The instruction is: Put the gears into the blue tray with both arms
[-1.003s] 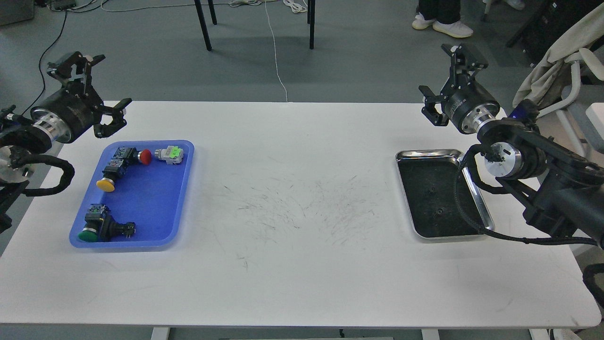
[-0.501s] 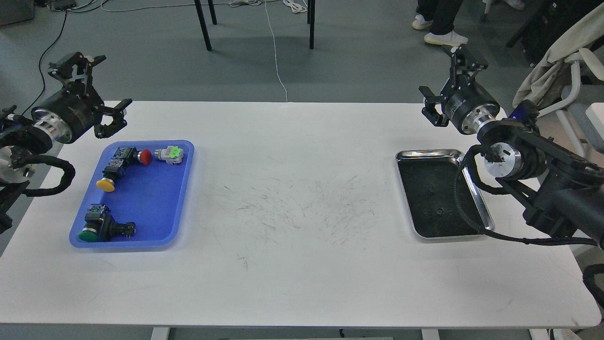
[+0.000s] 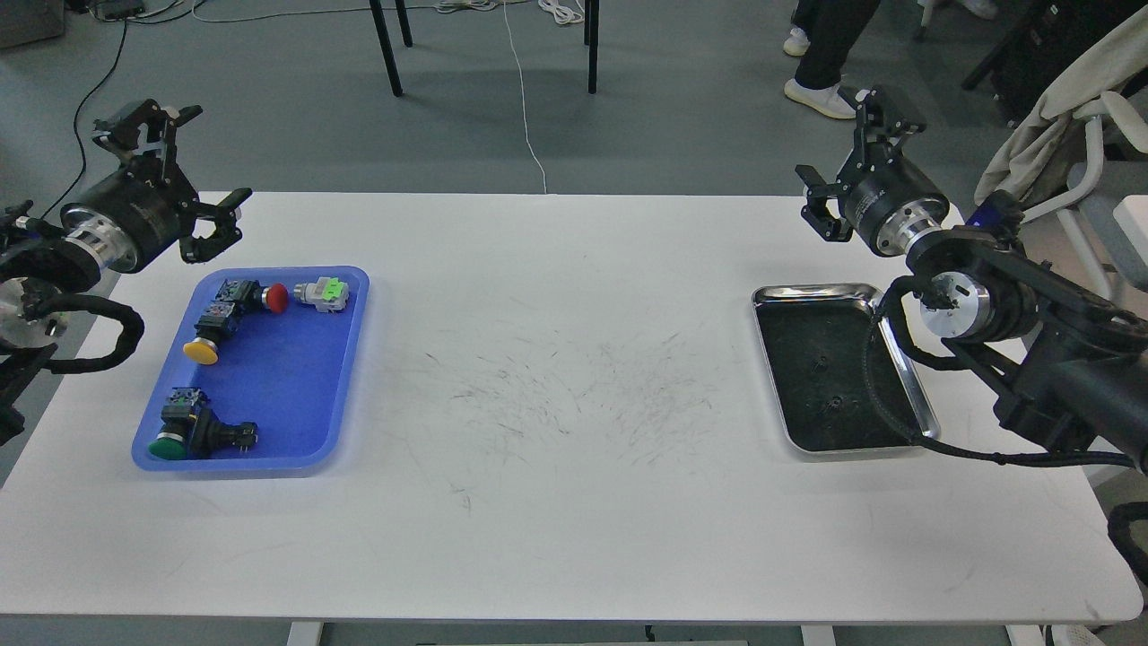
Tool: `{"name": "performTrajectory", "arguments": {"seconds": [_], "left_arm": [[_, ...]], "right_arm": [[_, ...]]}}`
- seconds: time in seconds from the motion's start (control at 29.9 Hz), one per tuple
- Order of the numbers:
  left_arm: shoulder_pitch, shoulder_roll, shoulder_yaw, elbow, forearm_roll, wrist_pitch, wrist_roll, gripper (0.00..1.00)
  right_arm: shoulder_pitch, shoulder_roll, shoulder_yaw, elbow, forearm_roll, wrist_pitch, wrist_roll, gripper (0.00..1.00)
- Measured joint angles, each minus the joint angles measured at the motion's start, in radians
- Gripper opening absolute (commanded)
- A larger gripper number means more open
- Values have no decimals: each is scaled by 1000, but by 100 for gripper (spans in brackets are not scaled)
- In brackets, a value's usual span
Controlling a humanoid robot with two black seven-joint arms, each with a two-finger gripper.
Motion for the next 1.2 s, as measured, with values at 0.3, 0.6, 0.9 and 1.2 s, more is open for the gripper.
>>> {"name": "performTrajectory", "arguments": {"seconds": [0.3, 0.6, 0.9, 1.2], "left_arm": [[0, 0, 0, 0, 0, 0, 0, 99], [0, -1, 0, 0, 0, 0, -3, 99], [0, -1, -3, 0, -2, -6, -6, 99], [6, 2, -5, 0, -6, -10, -9, 99]], "right_arm": [[51, -85, -115, 48, -13, 0, -46, 99], [284, -287, -499, 206, -23, 22, -262, 99], [474, -386, -668, 268, -113, 217, -497, 99], [464, -363, -677, 129, -265, 179, -486, 98]]}}
